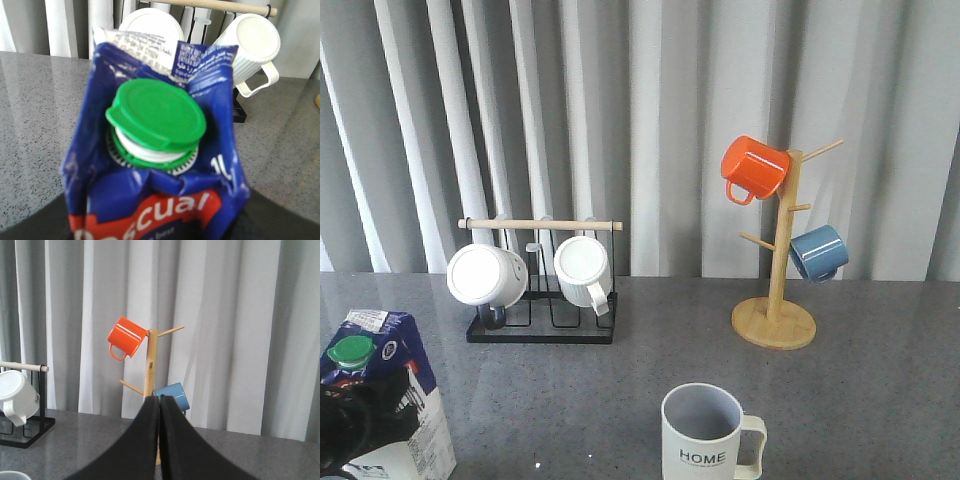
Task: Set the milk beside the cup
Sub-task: 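Close the left gripper on the carton top and lift it, then carry the milk carton with the left gripper toward the HOME mug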
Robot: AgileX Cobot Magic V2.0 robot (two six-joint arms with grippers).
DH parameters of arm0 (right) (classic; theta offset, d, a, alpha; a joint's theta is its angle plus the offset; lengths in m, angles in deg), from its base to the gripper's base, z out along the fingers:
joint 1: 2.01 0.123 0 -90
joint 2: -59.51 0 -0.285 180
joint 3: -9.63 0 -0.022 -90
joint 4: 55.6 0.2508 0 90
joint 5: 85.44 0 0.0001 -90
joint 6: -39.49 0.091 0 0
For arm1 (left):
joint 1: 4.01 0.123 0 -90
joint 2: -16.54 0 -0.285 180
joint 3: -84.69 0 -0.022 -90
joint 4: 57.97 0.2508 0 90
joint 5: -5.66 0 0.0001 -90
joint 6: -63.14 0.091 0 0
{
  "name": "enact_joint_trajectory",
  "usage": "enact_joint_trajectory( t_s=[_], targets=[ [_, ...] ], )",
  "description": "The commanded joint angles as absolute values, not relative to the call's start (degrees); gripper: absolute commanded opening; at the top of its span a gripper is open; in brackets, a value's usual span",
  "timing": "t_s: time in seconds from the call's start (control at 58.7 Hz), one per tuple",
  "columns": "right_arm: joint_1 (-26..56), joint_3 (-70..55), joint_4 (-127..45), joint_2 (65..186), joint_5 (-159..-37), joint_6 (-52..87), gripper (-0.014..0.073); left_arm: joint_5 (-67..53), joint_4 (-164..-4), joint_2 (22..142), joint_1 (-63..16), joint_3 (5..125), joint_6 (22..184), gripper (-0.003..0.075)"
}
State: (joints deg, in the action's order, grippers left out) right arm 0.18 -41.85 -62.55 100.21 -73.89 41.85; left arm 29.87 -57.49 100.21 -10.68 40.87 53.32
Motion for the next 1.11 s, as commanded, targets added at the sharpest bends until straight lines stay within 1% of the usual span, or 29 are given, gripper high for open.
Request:
enact_joint_trajectory(
  t_s=[0.0, 0.085, 0.153, 0.477, 0.613, 0.716, 0.852, 0.971, 1.09],
  targets=[
    [-0.11, -40.34, -62.91, 100.15, -69.96, 41.60, -0.0011, 34.73, -57.97, 99.04, -11.04, 42.87, 52.86, 0.0084],
    [-0.11, -40.34, -62.91, 100.15, -69.96, 41.60, -0.0011, 34.73, -57.97, 99.04, -11.04, 42.87, 52.86, 0.0025],
    [-0.11, -40.34, -62.91, 100.15, -69.96, 41.60, -0.0011, 34.87, -57.97, 99.04, -11.04, 42.87, 52.86, -0.0007],
    [-0.11, -40.34, -62.91, 100.15, -69.96, 41.60, -0.0010, 35.89, -57.97, 98.88, -11.09, 42.87, 54.33, -0.0007],
    [-0.11, -40.34, -62.91, 100.15, -69.96, 41.60, -0.0010, 40.85, -65.81, 98.05, -13.86, 42.87, 56.58, -0.0007],
    [-0.11, -40.34, -62.91, 100.15, -69.96, 41.60, -0.0010, 45.08, -74.70, 98.05, -18.22, 42.87, 65.27, -0.0007],
    [-0.11, -40.34, -62.91, 100.15, -69.96, 41.60, -0.0009, 49.24, -87.36, 98.29, -26.01, 43.68, 81.57, -0.0007],
    [-0.11, -40.34, -62.91, 100.15, -69.96, 41.60, -0.0008, 50.14, -101.99, 99.39, -32.48, 48.07, 96.23, -0.0007],
    [-0.11, -40.34, -62.91, 100.15, -69.96, 41.60, -0.0008, 50.52, -115.01, 101.30, -37.11, 53.63, 108.85, -0.0007]
  ],
)
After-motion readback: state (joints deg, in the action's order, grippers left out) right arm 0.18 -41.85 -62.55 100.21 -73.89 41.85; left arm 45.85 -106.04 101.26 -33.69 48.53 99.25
